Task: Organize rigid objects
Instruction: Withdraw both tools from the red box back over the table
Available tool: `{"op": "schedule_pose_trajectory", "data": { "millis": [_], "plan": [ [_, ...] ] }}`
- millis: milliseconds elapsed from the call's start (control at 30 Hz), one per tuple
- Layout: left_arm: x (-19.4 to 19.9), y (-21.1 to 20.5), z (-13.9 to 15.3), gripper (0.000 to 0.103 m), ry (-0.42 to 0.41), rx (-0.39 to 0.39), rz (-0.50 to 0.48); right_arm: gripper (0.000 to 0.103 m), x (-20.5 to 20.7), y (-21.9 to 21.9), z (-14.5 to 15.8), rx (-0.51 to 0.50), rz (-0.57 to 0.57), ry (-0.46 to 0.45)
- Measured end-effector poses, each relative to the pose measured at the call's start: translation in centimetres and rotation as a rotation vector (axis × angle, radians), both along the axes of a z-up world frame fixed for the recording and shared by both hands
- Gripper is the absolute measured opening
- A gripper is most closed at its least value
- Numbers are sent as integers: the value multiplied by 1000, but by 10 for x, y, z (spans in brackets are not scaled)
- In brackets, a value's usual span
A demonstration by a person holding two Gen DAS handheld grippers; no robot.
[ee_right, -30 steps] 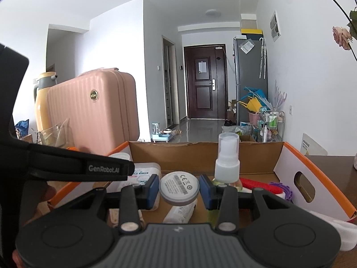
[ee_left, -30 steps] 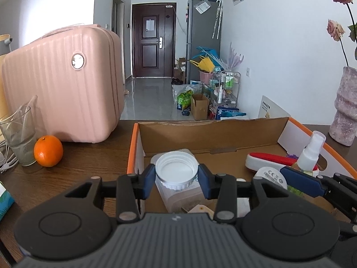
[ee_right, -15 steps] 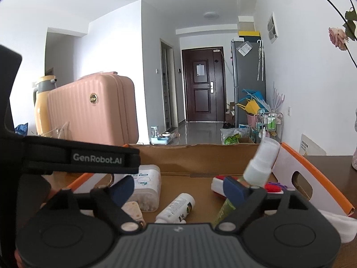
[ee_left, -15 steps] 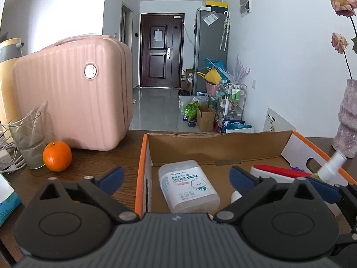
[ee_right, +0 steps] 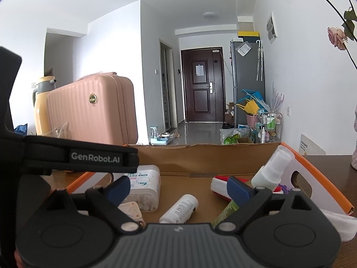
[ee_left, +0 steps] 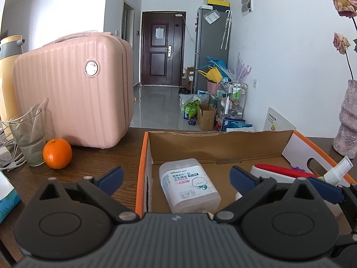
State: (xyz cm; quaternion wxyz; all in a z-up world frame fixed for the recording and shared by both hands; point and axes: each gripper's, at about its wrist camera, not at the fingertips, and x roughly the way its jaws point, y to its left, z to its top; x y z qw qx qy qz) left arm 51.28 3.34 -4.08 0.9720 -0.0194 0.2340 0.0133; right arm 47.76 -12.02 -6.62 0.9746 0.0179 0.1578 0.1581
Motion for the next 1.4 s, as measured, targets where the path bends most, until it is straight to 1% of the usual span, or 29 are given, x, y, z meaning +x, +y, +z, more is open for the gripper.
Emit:
{"op": "schedule_pose_trajectory", "data": {
  "millis": [200,400,533,700,933,1400],
  "plan": [
    [0,1,0,103,-2,-11,1,103,-1,-2,1,-2,-15,-13],
    [-3,4,3,103,-12,-27,8,103,-3,-3,2,1,-37,-22],
    [-8,7,7,103,-33,-39,20,103,-8,-4,3,-5,-40,-34],
    [-17,6,10,103,-56,-27,27,103,-18,-5,3,-10,-54,-49],
    [-37,11,13,103,-78,-35,51,103,-39,-15,8,11,-85,-90],
    [-84,22,20,103,-102,-56,78,103,-89,-31,16,23,-116,-128]
  ]
}}
